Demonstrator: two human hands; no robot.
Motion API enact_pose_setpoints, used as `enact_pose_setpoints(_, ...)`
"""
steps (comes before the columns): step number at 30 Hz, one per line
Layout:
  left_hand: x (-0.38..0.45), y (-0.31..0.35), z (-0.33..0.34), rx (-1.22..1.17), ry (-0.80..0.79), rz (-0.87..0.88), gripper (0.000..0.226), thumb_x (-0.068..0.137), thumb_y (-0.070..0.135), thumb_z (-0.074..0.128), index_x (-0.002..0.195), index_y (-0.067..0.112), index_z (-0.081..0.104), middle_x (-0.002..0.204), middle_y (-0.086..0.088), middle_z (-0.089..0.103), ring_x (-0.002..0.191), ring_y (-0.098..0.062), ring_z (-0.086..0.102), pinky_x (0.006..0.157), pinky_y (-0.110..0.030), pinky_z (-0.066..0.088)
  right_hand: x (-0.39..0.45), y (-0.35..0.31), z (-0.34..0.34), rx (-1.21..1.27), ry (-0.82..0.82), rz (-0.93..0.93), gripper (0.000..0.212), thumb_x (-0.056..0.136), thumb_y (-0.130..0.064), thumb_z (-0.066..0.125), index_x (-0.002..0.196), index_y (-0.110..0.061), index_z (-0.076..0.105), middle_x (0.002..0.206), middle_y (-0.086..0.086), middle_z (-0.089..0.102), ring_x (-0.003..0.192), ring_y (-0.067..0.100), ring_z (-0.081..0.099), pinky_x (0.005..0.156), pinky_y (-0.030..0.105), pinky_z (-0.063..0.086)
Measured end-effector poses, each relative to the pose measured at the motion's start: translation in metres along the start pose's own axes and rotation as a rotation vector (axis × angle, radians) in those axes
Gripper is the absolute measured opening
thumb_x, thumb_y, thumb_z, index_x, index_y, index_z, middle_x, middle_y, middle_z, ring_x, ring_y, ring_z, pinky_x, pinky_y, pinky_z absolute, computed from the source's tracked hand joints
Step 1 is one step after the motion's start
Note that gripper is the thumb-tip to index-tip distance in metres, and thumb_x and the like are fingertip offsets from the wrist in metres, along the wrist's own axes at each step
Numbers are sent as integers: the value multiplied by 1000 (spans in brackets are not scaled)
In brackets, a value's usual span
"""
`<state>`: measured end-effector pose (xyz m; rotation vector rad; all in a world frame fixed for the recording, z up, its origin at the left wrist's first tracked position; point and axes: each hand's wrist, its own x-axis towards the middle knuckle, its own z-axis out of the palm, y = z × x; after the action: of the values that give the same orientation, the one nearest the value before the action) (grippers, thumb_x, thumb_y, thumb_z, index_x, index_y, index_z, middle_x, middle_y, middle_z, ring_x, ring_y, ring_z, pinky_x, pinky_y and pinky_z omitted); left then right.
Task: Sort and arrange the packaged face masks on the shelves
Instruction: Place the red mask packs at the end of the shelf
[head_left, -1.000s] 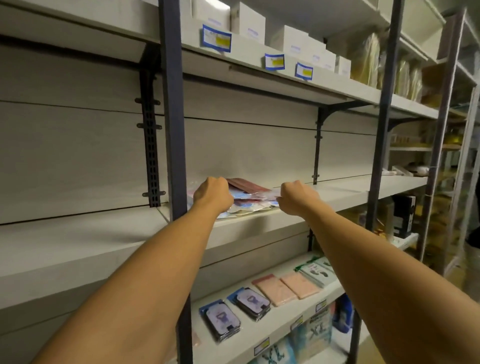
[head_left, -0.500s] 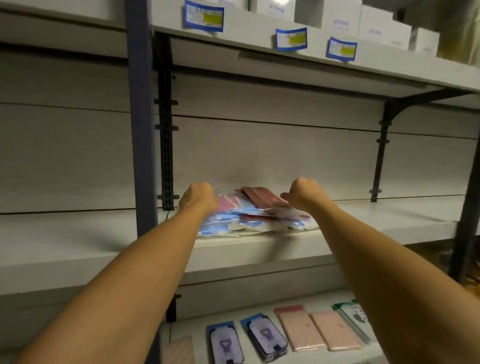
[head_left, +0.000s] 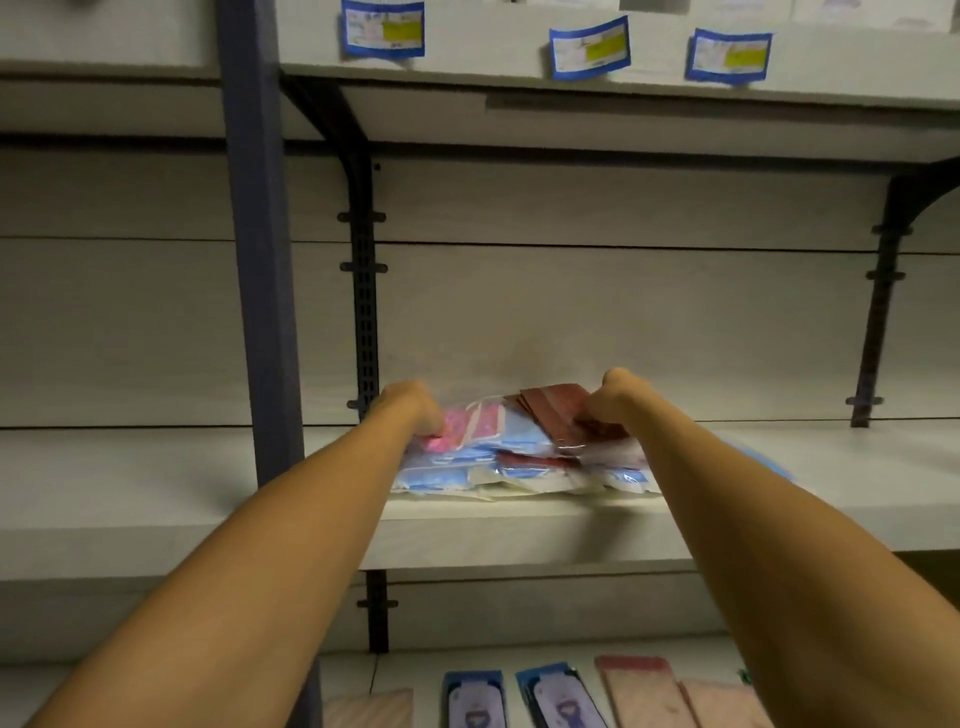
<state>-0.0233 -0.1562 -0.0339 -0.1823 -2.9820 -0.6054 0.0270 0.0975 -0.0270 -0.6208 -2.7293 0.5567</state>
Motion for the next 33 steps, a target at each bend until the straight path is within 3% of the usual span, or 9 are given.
enact_pose_setpoints(2,-6,3,-4,-24,-9,-17,43,84,29,81,115,4,65,111,-13,66,101,-30,67,85,-36,57,3,3,-5,33,42,-10,28,94,-24,64,111,-2,61,113,17,63,102,34,59,83,33,47)
enact_pose_setpoints(6,-12,8,-7,-88,-51,-59,40,82,12,81,116,-3,67,122,-18,67,108,-32,67,91,-41,57,3,7,-10,49,108,-34,26,87,-24,72,78,-8,53,94,13,59,86,31,55,75,31,48)
enact_pose_setpoints(11,-25,12,-13,-234,-109,-122,5,90,-4,65,94,-2,66,97,-15,64,88,-27,63,82,-36,52,-9,9,-11,64,170,-94,14,81,-14,68,77,-9,56,99,19,68,92,37,64,70,32,49)
enact_pose_setpoints(16,-48,12,-12,-211,-93,-86,48,88,-9,65,135,0,56,135,-18,56,118,-33,60,103,-46,50,-17,6,-15,223,191,-158,2,83,-4,58,84,-6,60,90,18,59,86,36,58,71,32,46)
enact_pose_setpoints(19,-61,12,-9,-166,-51,-89,49,85,-11,68,132,-4,58,130,-22,61,107,-33,64,97,-44,55,-19,2,-17,385,231,-168,8,83,-2,57,89,-7,60,92,15,59,90,35,57,79,35,49)
enact_pose_setpoints(22,-71,13,-12,-168,-25,-120,32,89,-8,64,121,-10,62,104,-18,69,90,-30,70,81,-40,60,-21,-2,-18,531,229,-171,13,82,-2,60,94,-1,65,96,17,65,97,36,62,83,38,53)
enact_pose_setpoints(26,-85,11,-14,-132,24,-121,36,85,-7,68,119,-5,58,119,-16,60,108,-31,64,96,-39,55,-27,-5,-16,703,185,-166,11,81,-1,66,91,-6,67,95,14,69,94,32,67,85,42,58)
enact_pose_setpoints(30,-91,9,-15,-238,-50,-65,16,78,-6,70,89,2,63,97,-11,63,89,-26,67,77,-36,58,-38,-2,-18,843,87,-172,17,76,4,64,91,-4,64,85,14,68,75,29,65,71,43,59)
enact_pose_setpoints(33,-101,6,-25,-298,-87,26,21,81,-9,69,97,5,66,94,-9,65,80,-23,67,64,-35,60,-47,-4,-24,990,0,-178,23,75,10,64,90,-8,63,83,17,65,72,31,63,72,49,59)
